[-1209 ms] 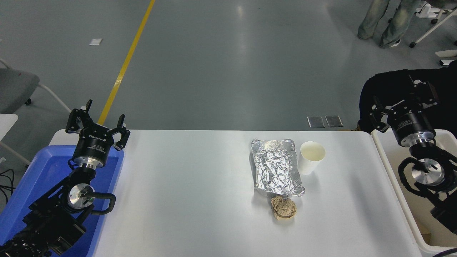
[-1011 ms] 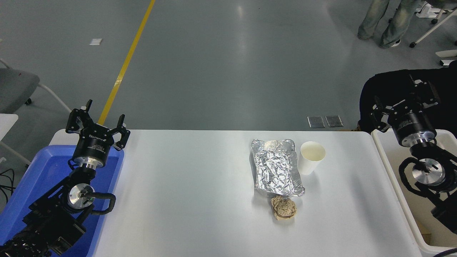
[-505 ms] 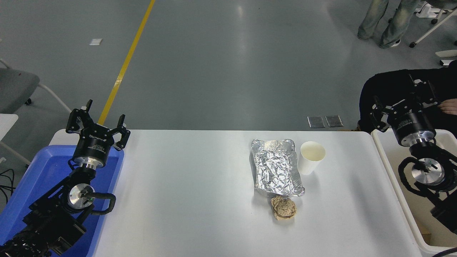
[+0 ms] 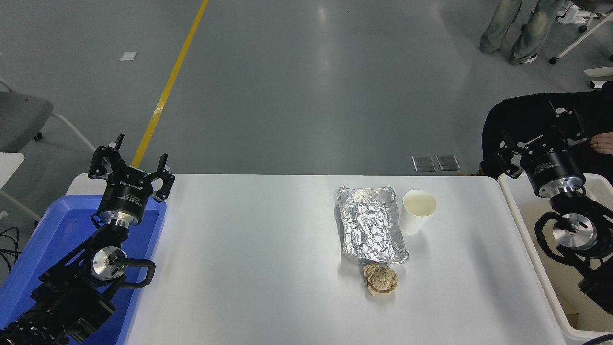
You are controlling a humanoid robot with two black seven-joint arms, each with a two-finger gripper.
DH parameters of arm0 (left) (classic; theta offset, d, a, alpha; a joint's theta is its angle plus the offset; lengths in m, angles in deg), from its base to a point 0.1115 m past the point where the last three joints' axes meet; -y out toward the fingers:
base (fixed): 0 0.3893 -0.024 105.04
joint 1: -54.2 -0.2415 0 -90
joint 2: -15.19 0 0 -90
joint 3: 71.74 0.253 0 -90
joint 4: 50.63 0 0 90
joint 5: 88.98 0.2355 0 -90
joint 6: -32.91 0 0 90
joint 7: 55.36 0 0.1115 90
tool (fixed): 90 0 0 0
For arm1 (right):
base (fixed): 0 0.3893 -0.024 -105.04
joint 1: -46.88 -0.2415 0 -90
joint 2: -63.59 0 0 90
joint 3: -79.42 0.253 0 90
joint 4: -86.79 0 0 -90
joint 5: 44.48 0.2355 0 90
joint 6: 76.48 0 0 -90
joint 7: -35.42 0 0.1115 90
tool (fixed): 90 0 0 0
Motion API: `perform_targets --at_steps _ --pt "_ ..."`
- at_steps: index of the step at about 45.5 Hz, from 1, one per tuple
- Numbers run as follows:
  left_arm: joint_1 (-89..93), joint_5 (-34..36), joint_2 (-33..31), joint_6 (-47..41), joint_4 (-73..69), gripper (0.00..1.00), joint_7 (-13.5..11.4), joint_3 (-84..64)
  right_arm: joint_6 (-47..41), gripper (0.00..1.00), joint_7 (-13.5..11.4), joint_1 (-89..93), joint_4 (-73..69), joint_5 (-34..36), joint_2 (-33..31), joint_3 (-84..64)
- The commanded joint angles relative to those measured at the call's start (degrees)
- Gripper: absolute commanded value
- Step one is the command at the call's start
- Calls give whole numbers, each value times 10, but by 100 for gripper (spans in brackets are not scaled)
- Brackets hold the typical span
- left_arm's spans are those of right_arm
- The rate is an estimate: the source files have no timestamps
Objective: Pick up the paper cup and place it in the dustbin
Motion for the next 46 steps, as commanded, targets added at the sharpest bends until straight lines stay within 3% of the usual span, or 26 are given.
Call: perform_targets --at_steps 1,46 --pt "0 0 0 0 0 98 0 -1 0 100 0 -2 1 -2 0 -6" --pt "0 0 0 0 0 98 0 0 0 100 0 -1 0 -2 -8 -25"
